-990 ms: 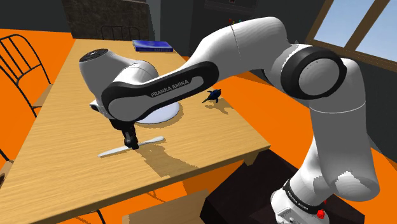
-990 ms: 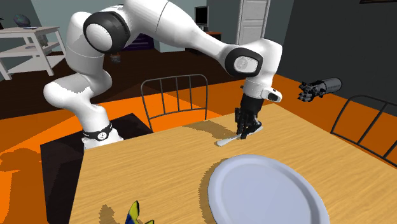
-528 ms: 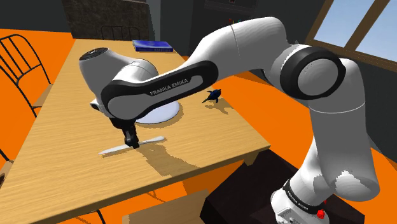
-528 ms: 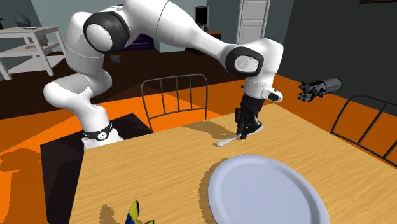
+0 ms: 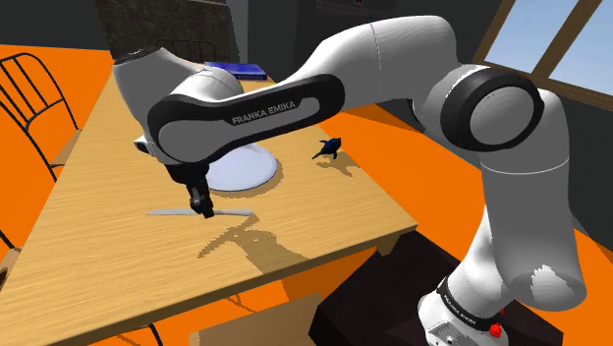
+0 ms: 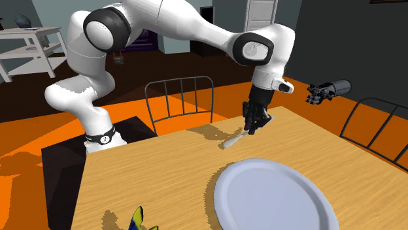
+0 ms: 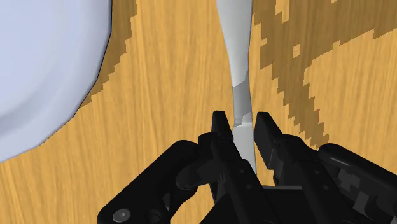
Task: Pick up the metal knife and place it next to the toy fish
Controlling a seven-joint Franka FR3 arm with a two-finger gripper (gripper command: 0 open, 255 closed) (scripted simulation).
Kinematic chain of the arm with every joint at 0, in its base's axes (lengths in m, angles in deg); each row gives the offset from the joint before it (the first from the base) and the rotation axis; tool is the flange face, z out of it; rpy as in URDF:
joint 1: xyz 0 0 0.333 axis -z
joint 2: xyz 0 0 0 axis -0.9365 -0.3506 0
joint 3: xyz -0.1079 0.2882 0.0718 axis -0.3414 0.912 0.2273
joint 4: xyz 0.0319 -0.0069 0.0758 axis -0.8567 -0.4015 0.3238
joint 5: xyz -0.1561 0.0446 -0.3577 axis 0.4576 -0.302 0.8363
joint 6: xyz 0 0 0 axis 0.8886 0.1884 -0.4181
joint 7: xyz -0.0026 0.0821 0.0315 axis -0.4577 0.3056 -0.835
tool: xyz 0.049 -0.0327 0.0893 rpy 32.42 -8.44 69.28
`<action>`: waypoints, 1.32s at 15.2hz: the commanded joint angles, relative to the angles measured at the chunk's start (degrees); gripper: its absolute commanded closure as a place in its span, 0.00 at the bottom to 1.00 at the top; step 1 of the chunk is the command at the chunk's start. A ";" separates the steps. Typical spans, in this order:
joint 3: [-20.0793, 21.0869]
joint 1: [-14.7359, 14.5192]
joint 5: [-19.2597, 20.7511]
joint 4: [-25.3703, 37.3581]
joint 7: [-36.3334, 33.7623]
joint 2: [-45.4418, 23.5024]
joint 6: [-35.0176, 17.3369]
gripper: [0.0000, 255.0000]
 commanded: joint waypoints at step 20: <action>0.38 -1.61 -0.66 14.98 2.42 0.87 15.48 1.00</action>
